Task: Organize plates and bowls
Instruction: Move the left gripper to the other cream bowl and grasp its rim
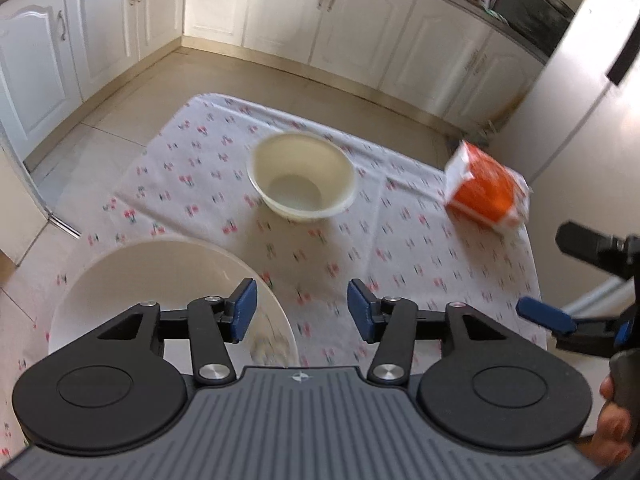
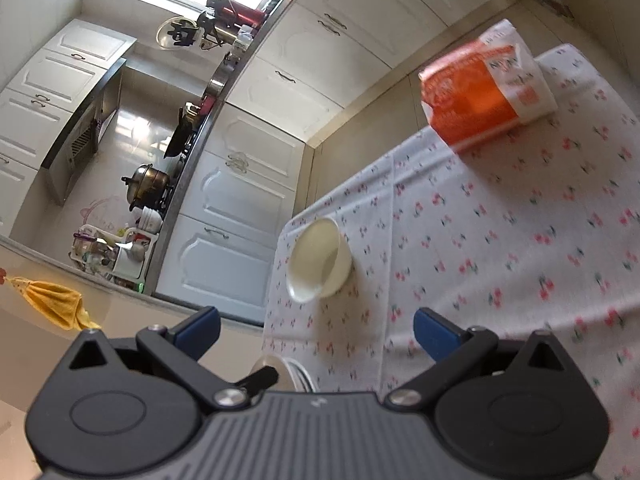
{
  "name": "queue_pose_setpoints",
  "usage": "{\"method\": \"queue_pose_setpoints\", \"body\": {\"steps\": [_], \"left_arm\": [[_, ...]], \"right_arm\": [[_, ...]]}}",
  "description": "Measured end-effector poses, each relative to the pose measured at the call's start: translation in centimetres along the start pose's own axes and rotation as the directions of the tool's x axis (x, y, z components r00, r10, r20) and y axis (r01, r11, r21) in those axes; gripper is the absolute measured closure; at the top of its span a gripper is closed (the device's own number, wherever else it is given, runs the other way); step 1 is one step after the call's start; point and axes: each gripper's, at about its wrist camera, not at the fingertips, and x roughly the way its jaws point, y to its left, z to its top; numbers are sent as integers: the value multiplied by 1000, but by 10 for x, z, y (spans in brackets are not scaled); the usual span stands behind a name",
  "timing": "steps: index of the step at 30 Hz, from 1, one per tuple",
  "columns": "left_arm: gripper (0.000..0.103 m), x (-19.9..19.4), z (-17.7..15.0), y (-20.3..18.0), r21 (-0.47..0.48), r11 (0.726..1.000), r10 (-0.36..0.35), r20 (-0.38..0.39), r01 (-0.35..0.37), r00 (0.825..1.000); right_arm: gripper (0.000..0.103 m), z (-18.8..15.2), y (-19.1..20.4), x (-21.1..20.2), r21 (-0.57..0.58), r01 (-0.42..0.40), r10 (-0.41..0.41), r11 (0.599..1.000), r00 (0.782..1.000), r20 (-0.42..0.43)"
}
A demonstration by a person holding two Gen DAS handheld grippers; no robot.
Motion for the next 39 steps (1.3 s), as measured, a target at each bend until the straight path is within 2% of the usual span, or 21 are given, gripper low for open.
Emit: {"method": "queue_pose_setpoints", "body": {"steps": [7,11,19,24,28,34,39], "left_arm": [[38,22,32,14,-30,999,26,35,-25,999],[38,47,50,27,-63,997,46,14,-45,999],[42,85,69,40,-82,995,61,-16,-62,998],[44,104,79,40,-82,995,48,-31,-50,998],[49,113,83,39,-72,997,34,-29,-36,999],[64,126,89,37,-77,996,37,-53,-41,998],[68,133,91,35,-62,998,25,-60,-29,998]], "right_arm": [[1,15,9,37,-4,-52,52,999,998,17],[1,23,16,61,-9,-85,85,996,996,26],[1,30,18,105,-6,-76,76,997,997,22],[1,30,7,124,48,-73,73,996,997,8],[1,28,1,133,79,-78,78,994,997,2],[1,31,2,136,89,-88,88,992,996,7],[1,31,0,138,95,-94,95,991,996,1]]}}
